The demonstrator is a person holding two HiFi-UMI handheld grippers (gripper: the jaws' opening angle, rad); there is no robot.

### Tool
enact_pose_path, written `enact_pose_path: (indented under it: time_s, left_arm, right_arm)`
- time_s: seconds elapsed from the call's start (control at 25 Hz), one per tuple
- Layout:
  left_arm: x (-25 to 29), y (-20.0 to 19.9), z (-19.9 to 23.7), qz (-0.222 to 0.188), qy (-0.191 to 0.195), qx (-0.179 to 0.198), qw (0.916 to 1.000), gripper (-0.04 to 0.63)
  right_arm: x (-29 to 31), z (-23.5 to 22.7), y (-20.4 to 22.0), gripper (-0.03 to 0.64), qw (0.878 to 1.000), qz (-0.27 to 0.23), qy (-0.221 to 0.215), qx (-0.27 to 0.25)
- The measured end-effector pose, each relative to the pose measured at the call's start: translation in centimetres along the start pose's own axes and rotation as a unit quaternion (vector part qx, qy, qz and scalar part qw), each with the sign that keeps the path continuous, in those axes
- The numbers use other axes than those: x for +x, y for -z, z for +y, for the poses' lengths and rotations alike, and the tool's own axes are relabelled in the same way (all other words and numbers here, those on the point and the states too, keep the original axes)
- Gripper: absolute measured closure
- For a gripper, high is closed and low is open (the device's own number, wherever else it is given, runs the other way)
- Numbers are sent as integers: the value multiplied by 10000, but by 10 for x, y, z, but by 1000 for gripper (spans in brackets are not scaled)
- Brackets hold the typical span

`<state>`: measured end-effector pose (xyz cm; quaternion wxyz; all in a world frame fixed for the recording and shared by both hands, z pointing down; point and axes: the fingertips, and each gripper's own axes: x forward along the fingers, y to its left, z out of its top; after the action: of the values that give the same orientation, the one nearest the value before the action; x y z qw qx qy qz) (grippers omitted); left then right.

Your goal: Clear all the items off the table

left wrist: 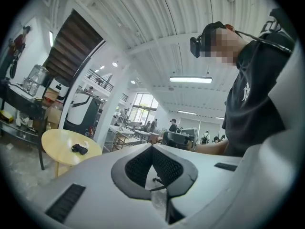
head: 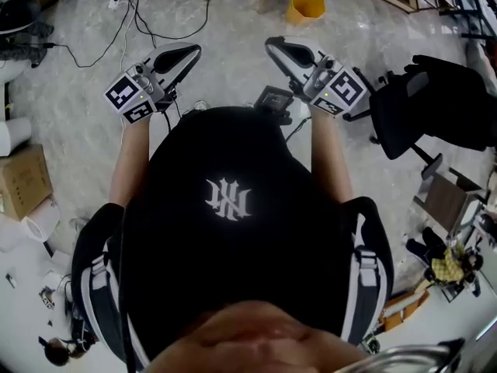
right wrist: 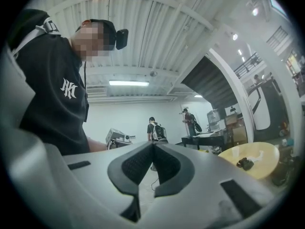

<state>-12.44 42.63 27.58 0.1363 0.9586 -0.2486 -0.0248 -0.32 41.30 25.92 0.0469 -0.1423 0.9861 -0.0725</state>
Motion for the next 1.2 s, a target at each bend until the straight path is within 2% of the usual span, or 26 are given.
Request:
enact_pose_path:
  time_s: [0.2, 0.44, 0.6, 0.76, 0.92, 1.2]
  left_arm:
    - [12, 5, 0, -27, -196, -47, 9998, 583]
    - [33, 14, 0, 75, -484, -52, 9988, 583]
    - [42, 25, -3, 227, -576, -128, 9980, 583]
    - [45, 29, 3, 192, -574, -331, 9976, 583]
    - [46, 29, 28, 191, -523, -367, 9978, 583]
    - [50, 7, 105, 128, -377, -201, 9990, 583]
  right_arm:
    - [-24, -16, 4, 614, 9999, -76, 52, 142]
    - [-50, -29, 23, 614, 9997, 222, -41, 90]
    - [-56, -36, 28, 614, 9994, 272, -140, 158]
    - [-55, -48, 31, 614, 9992, 286, -134, 246]
    - [-39, -64, 31, 614, 9991, 328, -76, 238]
    - [12, -105, 21, 614, 9985, 520, 148, 75]
